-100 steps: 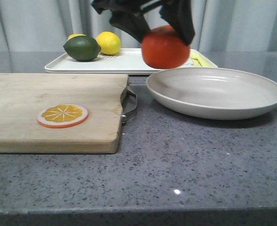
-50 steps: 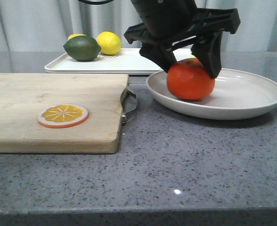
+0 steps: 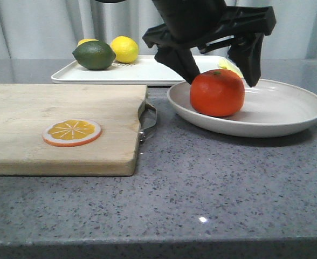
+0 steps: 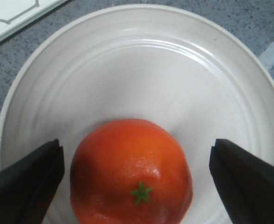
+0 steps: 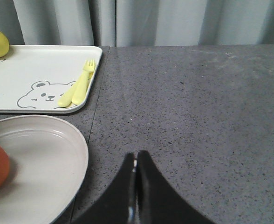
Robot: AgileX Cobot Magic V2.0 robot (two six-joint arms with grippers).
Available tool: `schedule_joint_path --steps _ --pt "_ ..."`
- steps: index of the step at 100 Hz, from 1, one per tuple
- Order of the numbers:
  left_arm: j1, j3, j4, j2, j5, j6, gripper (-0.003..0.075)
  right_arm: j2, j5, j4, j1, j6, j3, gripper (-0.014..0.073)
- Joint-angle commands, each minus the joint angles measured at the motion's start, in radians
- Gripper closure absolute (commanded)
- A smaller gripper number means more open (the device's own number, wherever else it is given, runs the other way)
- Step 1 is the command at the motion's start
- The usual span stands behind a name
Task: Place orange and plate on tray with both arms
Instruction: 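Open the left gripper to release the orange and withdraw upward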
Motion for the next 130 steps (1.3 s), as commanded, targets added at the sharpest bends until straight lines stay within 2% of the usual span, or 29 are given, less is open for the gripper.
schedule_joint_path --steps 1,9,18,47,68,89,115,130 --pt "-0.004 -0.056 -0.014 -0.065 -0.015 -0.001 0.0111 0.007 -0.081 -0.003 -0.008 -0.004 -0.039 0.0652" --pt "-0.005 -0.057 -0.014 -0.079 -0.013 -0.001 0.0115 0.007 -0.075 -0.003 -0.008 -0.004 -0.039 0.0652" --pt "-0.005 -0.057 -0.014 -0.105 -0.015 -0.001 0.0155 0.007 -0.071 -0.003 -0.008 -0.004 -0.039 0.0652" --pt "-0.005 0.013 -0.002 -0.204 -0.026 0.001 0.0444 0.007 -0.067 -0.003 -0.008 -0.004 -0.039 0.0652" --pt "-0.005 0.172 0.013 -0.337 -0.086 0.001 0.0582 0.007 -0.066 -0.003 -0.008 -0.004 -0.039 0.0652" --pt "0.003 0.352 0.05 -0.497 -0.155 -0.006 0.0641 0.007 -0.059 -0.003 -0.008 -0.004 -0.039 0.0652" --pt "0.065 0.578 0.05 -0.691 -0.21 -0.039 0.0739 0.007 -0.039 -0.003 -0.008 -0.004 -0.039 0.0652" --pt "0.082 0.7 0.05 -0.813 -0.27 -0.039 0.0739 0.007 -0.016 -0.003 -0.005 -0.004 -0.039 0.0652"
